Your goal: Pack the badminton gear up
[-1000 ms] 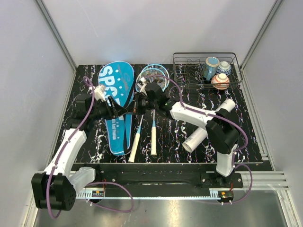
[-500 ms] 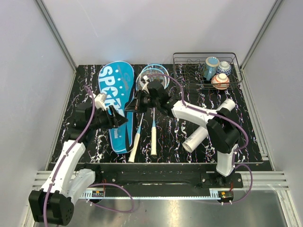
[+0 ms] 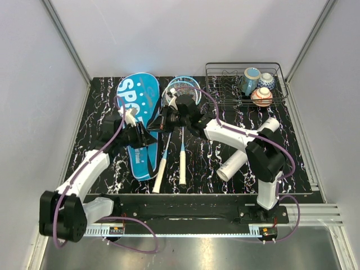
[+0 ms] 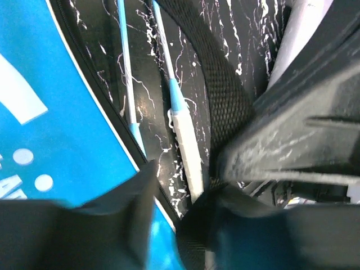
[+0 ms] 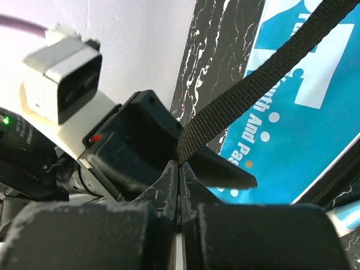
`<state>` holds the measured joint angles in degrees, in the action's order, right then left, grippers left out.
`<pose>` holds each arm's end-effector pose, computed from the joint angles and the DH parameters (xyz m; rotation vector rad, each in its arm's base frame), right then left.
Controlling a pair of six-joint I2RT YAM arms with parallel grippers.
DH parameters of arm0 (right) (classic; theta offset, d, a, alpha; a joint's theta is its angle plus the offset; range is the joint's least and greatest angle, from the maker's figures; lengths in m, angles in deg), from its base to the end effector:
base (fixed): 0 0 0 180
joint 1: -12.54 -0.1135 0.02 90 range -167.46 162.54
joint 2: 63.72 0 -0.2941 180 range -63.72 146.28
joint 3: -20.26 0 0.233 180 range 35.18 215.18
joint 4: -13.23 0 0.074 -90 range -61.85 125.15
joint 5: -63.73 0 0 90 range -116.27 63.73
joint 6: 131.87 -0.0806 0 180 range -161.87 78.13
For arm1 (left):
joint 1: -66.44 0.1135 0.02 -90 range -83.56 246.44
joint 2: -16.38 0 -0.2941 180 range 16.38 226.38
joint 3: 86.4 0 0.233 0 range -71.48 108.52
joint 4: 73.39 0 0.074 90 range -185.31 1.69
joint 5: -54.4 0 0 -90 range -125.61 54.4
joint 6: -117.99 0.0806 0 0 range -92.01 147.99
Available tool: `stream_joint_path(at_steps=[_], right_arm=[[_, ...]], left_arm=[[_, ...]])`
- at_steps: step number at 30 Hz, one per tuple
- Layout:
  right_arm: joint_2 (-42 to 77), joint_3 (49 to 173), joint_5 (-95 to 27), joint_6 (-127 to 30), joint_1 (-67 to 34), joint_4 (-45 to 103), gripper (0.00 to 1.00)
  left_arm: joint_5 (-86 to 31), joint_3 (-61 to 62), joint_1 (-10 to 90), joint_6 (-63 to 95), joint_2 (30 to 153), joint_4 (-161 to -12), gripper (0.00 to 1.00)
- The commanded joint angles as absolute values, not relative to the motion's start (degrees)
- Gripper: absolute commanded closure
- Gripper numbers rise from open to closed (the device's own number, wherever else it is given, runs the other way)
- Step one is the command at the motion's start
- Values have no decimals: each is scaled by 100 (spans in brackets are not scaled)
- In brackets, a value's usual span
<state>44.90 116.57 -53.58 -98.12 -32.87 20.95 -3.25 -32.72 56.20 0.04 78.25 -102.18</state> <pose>0.3095 0.3666 0.2927 -0.1663 2.2489 1.5473 0.2142 -0.0825 0.2542 -0.0248 2.2783 -0.9860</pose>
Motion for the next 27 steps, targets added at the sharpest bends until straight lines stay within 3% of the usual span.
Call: stream_joint_path(at_steps=[1, 3, 5, 11, 17, 27], right_arm=[[4035, 11588, -5475, -9751, -3220, 1830, 91], [3938, 11482, -5510, -9741, -3053, 1883, 82], [3824, 11236, -5694, -9811, -2852, 1892, 63], [3516, 10542, -5844, -9663, -2069, 1875, 39], [4507, 10892, -5897, -9390, -1954, 2094, 40], [6108, 12412, -5494, -8916, -2226, 2419, 59]], left_arm=[[-790, -2666, 5590, 65, 8063, -9832, 82], [-932, -2622, 5598, 153, 7871, -9842, 90], [-1099, -2578, 5590, 223, 7599, -9911, 100], [-1231, -2542, 5590, 268, 7229, -10079, 100], [-1258, -2586, 5598, 144, 6895, -10009, 100], [-1232, -2613, 5598, 100, 6771, -10035, 100]])
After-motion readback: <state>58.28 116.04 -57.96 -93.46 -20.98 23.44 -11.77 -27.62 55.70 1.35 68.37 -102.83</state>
